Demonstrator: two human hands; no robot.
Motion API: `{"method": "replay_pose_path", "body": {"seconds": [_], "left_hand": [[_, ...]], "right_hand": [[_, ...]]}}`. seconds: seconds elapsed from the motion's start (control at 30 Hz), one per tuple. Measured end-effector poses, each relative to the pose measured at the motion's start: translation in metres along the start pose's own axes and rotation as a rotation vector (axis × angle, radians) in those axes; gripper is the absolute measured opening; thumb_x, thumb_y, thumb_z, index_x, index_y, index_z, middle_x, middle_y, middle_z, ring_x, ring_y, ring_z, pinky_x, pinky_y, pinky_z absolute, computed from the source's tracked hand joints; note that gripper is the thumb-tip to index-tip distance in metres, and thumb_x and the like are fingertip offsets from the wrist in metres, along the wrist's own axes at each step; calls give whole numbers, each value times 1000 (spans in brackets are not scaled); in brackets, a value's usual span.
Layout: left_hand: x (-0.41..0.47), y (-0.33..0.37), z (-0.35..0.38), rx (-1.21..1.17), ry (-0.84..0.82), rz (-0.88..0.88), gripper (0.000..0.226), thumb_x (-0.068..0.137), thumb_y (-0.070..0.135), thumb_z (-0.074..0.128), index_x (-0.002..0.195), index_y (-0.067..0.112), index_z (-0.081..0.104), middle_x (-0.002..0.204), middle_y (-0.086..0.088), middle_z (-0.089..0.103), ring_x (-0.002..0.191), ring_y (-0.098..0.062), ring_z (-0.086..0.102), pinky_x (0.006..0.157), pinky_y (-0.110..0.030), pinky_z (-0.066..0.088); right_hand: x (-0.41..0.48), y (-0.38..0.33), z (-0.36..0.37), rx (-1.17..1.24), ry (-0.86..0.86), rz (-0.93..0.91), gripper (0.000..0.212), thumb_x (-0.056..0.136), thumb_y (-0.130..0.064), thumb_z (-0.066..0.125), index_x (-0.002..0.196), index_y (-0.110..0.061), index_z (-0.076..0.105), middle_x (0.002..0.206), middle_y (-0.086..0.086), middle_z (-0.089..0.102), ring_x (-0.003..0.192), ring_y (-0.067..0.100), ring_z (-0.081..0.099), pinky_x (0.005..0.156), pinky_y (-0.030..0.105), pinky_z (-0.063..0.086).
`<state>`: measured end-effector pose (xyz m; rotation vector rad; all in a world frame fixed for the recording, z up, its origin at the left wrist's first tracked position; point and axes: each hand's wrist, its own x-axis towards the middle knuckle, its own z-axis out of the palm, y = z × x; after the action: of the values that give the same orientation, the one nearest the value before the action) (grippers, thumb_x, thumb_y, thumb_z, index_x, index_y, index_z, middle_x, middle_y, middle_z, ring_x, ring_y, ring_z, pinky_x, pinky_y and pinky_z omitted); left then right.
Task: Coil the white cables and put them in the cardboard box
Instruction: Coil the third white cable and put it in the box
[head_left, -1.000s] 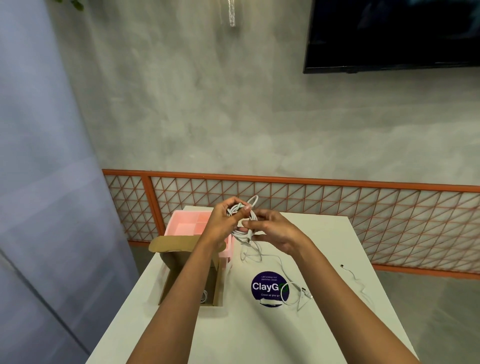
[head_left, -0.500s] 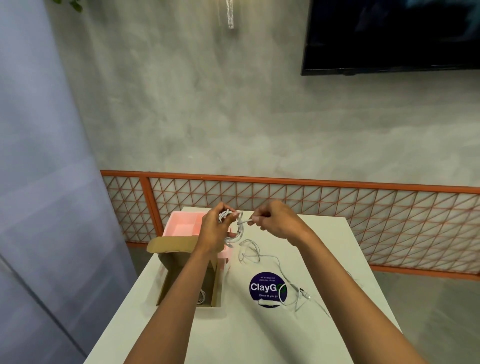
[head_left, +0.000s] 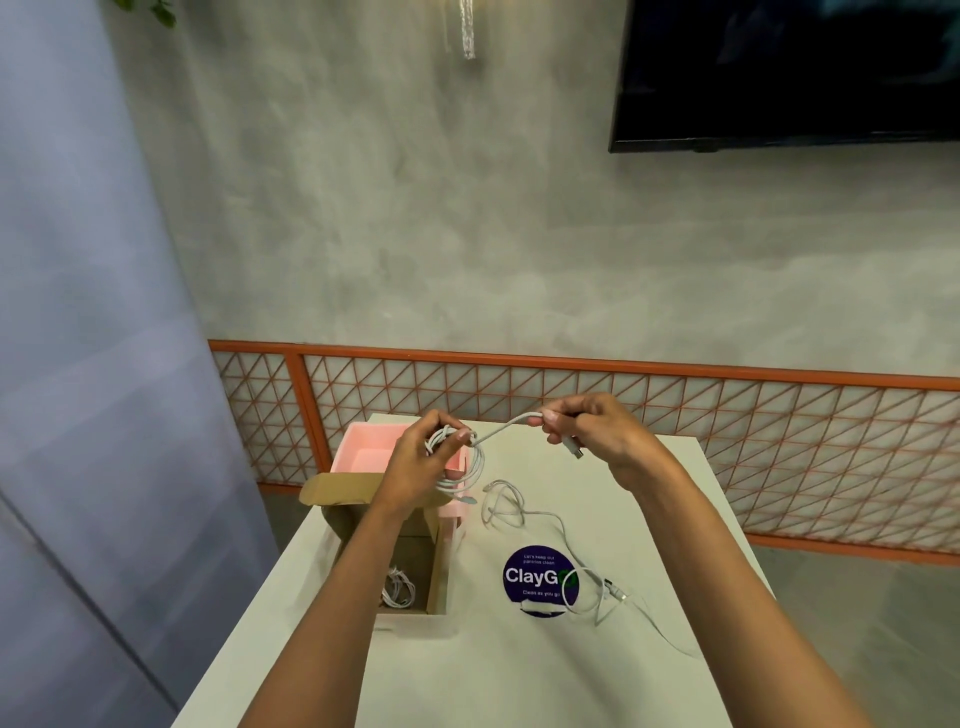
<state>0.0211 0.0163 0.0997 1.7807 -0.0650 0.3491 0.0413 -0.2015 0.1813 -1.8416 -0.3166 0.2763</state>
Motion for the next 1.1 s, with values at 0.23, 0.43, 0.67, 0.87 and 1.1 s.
{"method": "replay_pose_path", "body": {"seconds": [0.23, 0.43, 0.67, 0.87, 1.1], "left_hand": [[-5, 12, 0, -291, -186, -150, 30, 82, 20, 66, 111, 13, 65, 103, -15, 65, 79, -18, 61, 54, -20, 50], [-3, 23, 1, -257, -138, -107, 20, 76, 7, 71, 95, 13, 70, 86, -2, 69, 70, -10, 62, 50, -20, 50], [-1, 24, 9, -253, -70, -92, 14, 77, 3, 72, 87, 12, 67, 95, -13, 67, 76, -14, 62, 47, -20, 49], [-3, 24, 21, -252, -70, -96, 14, 77, 5, 73, 87, 12, 67, 92, -4, 69, 78, -11, 64, 50, -22, 48], [-4, 23, 23, -237, -55, -85, 13, 78, 5, 73, 86, 12, 67, 85, 5, 71, 75, -7, 66, 51, -23, 49]], "right_hand": [[10, 18, -6, 37, 81, 96, 16, 96, -13, 53, 98, -8, 68, 78, -1, 57, 72, 2, 47, 63, 16, 32], [9, 40, -10, -82, 43, -3, 14, 94, -18, 58, 96, -15, 71, 94, 5, 68, 78, 8, 54, 64, 18, 39], [12, 66, 5, -208, 71, -109, 4, 87, -8, 66, 88, -7, 70, 87, 12, 70, 65, 12, 68, 61, 16, 55], [15, 74, 34, 219, 277, -22, 7, 86, 4, 61, 87, -3, 61, 79, 20, 69, 66, 21, 72, 65, 27, 60], [14, 66, 48, 654, 118, 143, 5, 88, 4, 60, 89, 0, 56, 80, 19, 70, 66, 18, 72, 61, 24, 59]]}}
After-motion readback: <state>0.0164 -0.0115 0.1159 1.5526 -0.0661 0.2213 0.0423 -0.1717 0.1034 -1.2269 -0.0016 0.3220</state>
